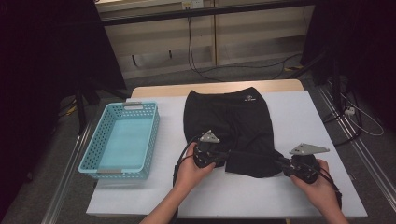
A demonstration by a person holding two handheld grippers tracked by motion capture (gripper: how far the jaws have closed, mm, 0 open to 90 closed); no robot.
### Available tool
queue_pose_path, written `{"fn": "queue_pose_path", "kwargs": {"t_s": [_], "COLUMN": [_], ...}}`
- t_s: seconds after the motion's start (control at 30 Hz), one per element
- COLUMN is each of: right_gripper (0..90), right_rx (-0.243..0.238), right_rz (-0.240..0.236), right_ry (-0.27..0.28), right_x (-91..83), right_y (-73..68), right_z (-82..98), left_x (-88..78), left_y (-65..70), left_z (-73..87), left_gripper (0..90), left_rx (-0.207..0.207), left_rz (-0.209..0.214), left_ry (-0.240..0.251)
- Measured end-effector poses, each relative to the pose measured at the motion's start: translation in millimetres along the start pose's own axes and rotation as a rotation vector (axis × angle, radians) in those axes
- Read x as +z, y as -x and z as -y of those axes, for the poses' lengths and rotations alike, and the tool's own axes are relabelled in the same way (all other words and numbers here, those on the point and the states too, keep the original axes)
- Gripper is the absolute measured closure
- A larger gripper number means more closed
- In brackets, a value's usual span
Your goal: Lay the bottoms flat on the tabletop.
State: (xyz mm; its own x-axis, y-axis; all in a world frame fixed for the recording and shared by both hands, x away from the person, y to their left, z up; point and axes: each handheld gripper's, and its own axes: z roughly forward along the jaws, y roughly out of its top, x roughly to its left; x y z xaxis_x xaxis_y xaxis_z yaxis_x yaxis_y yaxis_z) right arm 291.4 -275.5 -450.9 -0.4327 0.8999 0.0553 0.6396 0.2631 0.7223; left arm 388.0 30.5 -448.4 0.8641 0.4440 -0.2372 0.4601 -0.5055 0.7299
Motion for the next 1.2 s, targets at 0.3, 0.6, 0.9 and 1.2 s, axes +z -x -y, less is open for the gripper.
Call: {"fn": "queue_pose_path", "kwargs": {"t_s": [0.3, 0.6, 0.9, 1.2], "right_gripper": [90.0, 73.6, 69.7, 85.2], "right_rx": [0.027, 0.028, 0.046, 0.028], "right_rz": [0.036, 0.064, 0.029, -0.008], "right_ry": [0.054, 0.054, 0.1, -0.022], "right_x": [11.6, 2.0, -24.9, -1.3], "right_y": [8.8, 8.0, 0.9, -3.8], "right_z": [-13.0, -7.1, 0.5, 9.3], "left_x": [-2.4, 2.4, 2.9, 2.1], "left_y": [-4.0, 1.8, 1.9, 0.6], "left_z": [-0.4, -0.4, -0.5, 1.7], "left_gripper": [89.9, 89.7, 89.4, 67.8], "left_rx": [-0.005, 0.004, 0.009, 0.014], "left_rz": [-0.014, 0.006, 0.003, -0.013], "left_ry": [0.027, 0.005, 0.007, 0.017]}}
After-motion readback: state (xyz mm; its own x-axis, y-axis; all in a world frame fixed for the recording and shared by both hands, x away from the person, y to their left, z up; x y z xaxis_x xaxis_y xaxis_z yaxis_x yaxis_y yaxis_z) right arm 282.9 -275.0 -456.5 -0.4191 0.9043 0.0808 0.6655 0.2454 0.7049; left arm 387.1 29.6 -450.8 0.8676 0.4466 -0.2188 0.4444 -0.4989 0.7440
